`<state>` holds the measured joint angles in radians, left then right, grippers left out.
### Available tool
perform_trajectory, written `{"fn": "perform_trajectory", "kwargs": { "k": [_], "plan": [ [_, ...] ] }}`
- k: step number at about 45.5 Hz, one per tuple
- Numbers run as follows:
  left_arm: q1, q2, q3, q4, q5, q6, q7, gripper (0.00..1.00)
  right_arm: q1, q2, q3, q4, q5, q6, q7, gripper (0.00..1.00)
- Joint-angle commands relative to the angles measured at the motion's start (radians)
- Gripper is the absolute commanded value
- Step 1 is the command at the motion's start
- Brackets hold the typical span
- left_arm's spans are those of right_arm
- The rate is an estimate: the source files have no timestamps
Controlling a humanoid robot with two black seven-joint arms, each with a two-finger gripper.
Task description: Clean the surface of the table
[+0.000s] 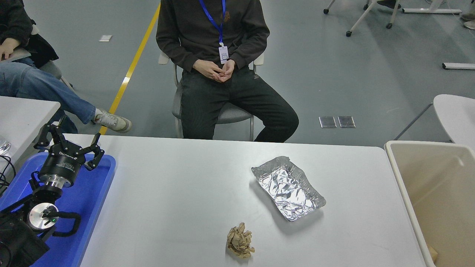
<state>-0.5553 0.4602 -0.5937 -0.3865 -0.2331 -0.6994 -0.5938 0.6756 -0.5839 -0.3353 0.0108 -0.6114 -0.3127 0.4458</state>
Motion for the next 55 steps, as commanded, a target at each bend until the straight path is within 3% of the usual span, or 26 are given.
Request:
{"fn": "perform_trajectory", "kwargs": {
  "k": [1,7,17,23,32,43,51,55],
  "plan": [
    [0.000,0.000,0.000,0.000,0.000,0.000,0.000,1.00,0.044,-0.040,0.358,0.168,0.016,0.006,-0.006,0.99],
    [0.000,0.000,-0.001,0.000,0.000,0.000,0.000,1.00,0.019,-0.065,0.654,0.308,0.019,0.027,-0.033,0.99],
    [0.000,0.000,0.000,0.000,0.000,0.000,0.000,1.00,-0.065,-0.086,1.007,0.466,0.025,0.115,-0.190,0.99],
    [0.000,0.000,0.000,0.000,0.000,0.000,0.000,1.00,-0.117,-0.096,1.167,0.575,0.097,0.179,-0.207,0.99],
    [0.000,0.000,0.000,0.000,0.000,0.000,0.000,1.00,-0.232,-0.119,1.266,0.814,0.272,0.268,-0.228,0.99],
    [0.000,0.000,0.000,0.000,0.000,0.000,0.000,1.00,-0.340,-0.099,1.296,1.044,0.291,0.273,-0.219,0.99],
    [0.000,0.000,0.000,0.000,0.000,0.000,0.000,1.00,-0.358,-0.039,1.299,1.083,0.291,0.284,-0.216,0.99],
    [0.000,0.000,0.000,0.000,0.000,0.000,0.000,1.00,-0.363,-0.013,1.296,1.072,0.291,0.354,-0.191,0.99]
  ]
}}
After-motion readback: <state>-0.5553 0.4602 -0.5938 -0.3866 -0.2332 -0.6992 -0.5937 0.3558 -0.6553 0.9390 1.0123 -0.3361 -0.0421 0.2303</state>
